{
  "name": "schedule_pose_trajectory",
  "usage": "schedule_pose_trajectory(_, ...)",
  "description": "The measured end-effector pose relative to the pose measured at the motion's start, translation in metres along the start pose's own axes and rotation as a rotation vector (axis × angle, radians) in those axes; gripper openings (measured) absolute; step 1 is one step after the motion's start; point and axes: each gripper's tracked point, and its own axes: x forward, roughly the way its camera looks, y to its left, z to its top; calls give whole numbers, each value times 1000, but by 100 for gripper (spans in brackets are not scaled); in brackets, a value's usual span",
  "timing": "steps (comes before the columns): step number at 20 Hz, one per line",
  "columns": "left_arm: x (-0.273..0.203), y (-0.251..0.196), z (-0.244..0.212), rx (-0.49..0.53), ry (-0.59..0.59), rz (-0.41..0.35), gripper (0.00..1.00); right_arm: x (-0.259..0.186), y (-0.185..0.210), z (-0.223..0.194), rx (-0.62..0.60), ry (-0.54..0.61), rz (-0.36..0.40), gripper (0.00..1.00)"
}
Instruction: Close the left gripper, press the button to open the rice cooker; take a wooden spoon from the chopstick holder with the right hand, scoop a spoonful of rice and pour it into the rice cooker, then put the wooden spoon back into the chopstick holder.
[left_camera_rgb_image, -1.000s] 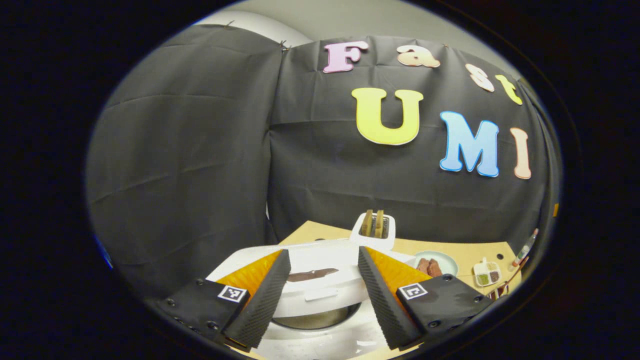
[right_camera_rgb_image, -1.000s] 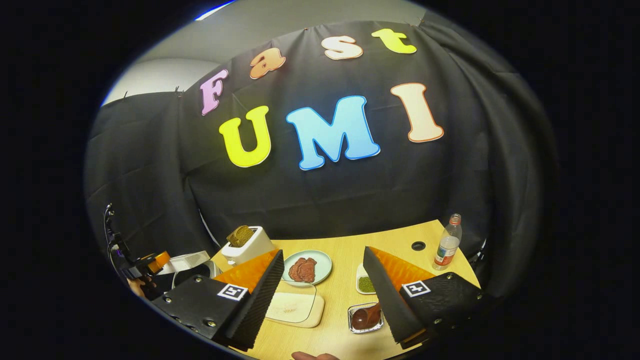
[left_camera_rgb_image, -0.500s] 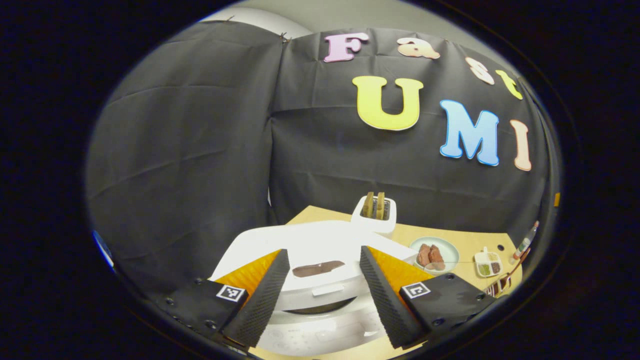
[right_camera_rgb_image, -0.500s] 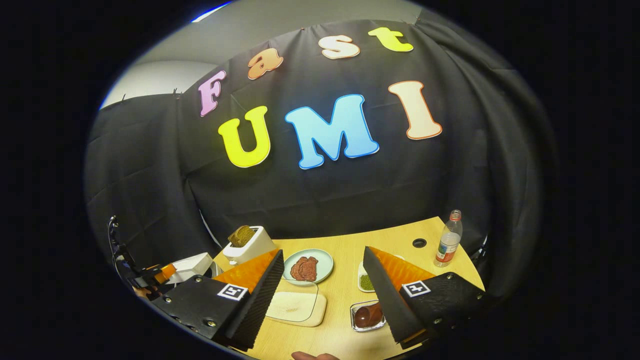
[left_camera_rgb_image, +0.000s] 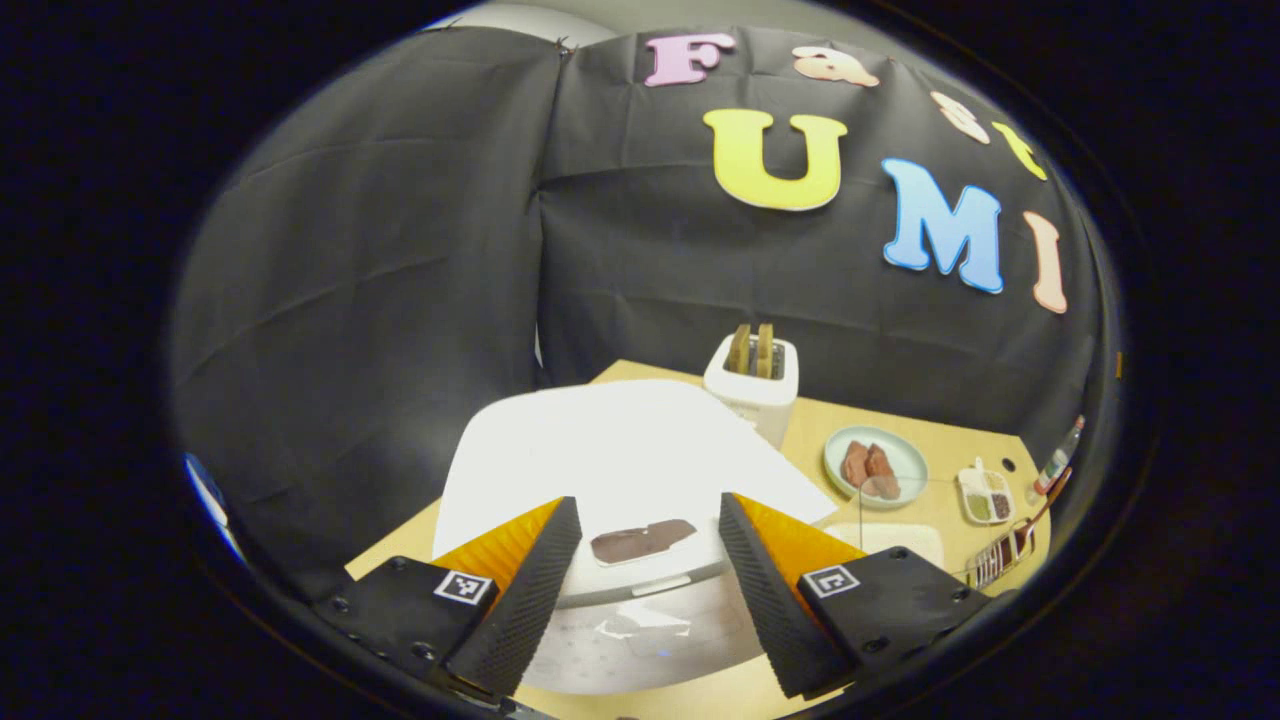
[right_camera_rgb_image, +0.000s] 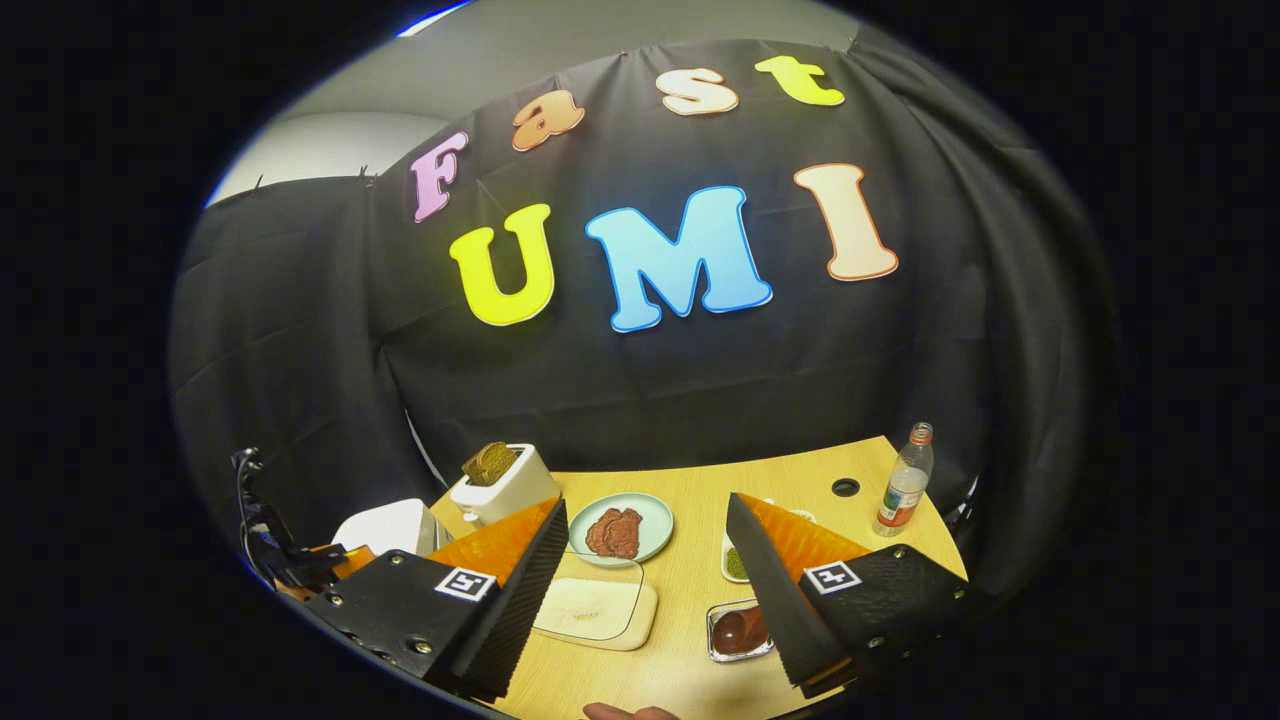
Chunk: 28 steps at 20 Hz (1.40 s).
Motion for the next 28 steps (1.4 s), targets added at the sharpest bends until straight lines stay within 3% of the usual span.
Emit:
schedule_pose_trajectory(1, 0, 4, 2, 22, -22, 25, 92, 0, 1, -1, -2, 1, 2, 96)
schedule_pose_trajectory(3, 2, 5, 1, 14, -25, 27, 98, 1, 4, -3, -2, 9, 7, 96)
schedule_pose_trajectory(10, -6, -5, 10, 50, -35, -52, 99, 4, 12, -1, -12, 10, 29, 96)
schedule_pose_trajectory(11, -12, -13, 22, 44, -64, -73, 96, 5, 12, -1, -23, 12, 28, 96)
schedule_pose_trajectory(14, -33, -44, 83, 92, -219, -126, 98, 1, 11, 4, -54, 0, 19, 96)
schedule_pose_trajectory(17, -72, -95, 154, 99, -367, -207, 96, -4, -1, 21, -72, -55, -60, 96)
schedule_pose_trajectory(19, -103, -131, 195, 105, -462, -270, 97, -8, 1, 30, -86, -74, -67, 96)
schedule_pose_trajectory(21, -123, -164, 220, 113, -517, -337, 97, -13, 7, 30, -88, -72, -47, 96)
schedule_pose_trajectory(27, -167, -218, 254, 72, -567, -432, 99, -37, 2, 67, -80, -180, -143, 96)
schedule_pose_trajectory(28, -170, -226, 254, 78, -568, -453, 95, -42, 2, 73, -86, -194, -158, 96)
